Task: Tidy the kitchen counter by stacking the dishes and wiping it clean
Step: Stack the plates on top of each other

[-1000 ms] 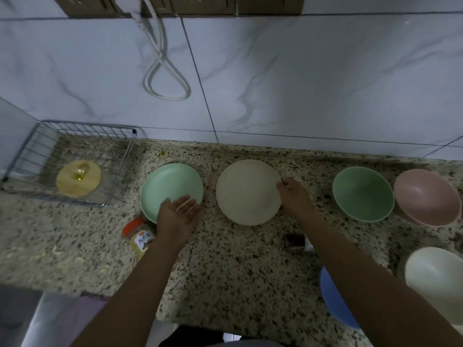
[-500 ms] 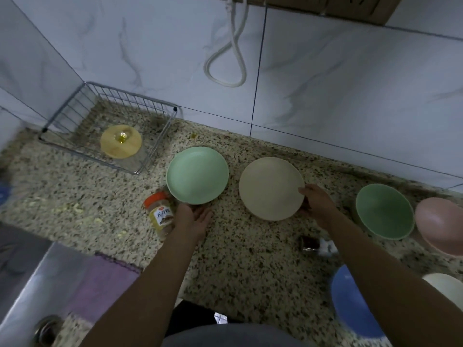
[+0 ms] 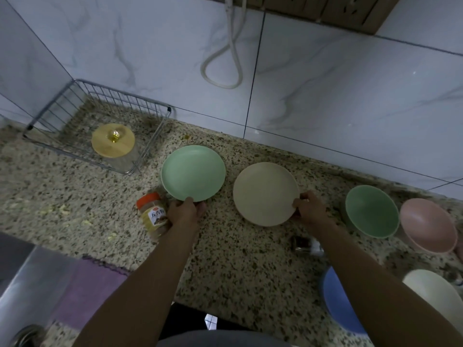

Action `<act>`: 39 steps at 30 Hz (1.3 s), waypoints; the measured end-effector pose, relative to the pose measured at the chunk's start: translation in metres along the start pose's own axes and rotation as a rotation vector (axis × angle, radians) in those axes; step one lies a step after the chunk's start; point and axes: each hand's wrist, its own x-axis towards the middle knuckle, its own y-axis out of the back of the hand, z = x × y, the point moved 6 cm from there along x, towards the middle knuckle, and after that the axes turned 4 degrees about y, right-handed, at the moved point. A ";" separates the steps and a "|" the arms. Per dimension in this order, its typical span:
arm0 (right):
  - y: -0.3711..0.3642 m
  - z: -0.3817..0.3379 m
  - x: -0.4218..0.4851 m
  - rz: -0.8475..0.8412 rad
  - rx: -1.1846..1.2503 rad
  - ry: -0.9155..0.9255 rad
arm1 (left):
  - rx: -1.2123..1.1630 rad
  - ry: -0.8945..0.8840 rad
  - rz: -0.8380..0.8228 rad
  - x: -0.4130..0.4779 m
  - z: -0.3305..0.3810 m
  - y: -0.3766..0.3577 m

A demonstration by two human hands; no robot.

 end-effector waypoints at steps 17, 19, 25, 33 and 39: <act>-0.009 0.003 -0.018 -0.148 0.404 -0.091 | 0.743 -0.258 -0.415 -0.043 -0.026 -0.037; -0.010 0.005 -0.016 -0.153 0.338 -0.072 | 0.768 -0.257 -0.444 -0.045 -0.032 -0.043; -0.016 0.009 -0.019 -0.159 0.216 -0.039 | 0.947 -0.531 -0.382 -0.040 -0.034 -0.053; -0.017 0.004 -0.020 -0.174 0.151 0.060 | 1.048 -0.612 -0.371 -0.036 -0.034 -0.051; -0.012 -0.003 -0.030 -0.261 0.127 0.118 | 0.746 -0.334 -0.489 -0.051 -0.025 -0.045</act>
